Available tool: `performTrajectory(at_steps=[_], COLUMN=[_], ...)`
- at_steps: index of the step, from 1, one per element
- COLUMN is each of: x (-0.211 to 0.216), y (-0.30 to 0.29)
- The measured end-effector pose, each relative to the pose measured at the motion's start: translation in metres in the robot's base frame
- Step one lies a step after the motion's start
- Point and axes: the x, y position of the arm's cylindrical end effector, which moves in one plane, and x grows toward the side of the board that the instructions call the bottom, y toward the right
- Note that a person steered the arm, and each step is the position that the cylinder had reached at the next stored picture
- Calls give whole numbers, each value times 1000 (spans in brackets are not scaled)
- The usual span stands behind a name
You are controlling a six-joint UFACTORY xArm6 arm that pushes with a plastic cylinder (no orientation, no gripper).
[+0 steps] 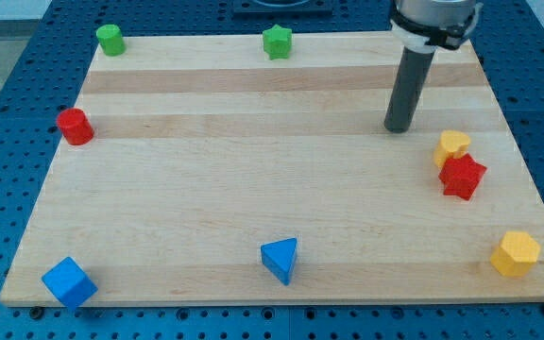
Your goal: Push the both red star and yellow heart to the bottom of the board
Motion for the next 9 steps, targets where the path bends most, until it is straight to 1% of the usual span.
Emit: performTrajectory(at_steps=[1,2,3,4,5,7,8,9], x=[-24,-24,-10,7,33,110,133,139], y=[0,2,18,48,65,71,71,71])
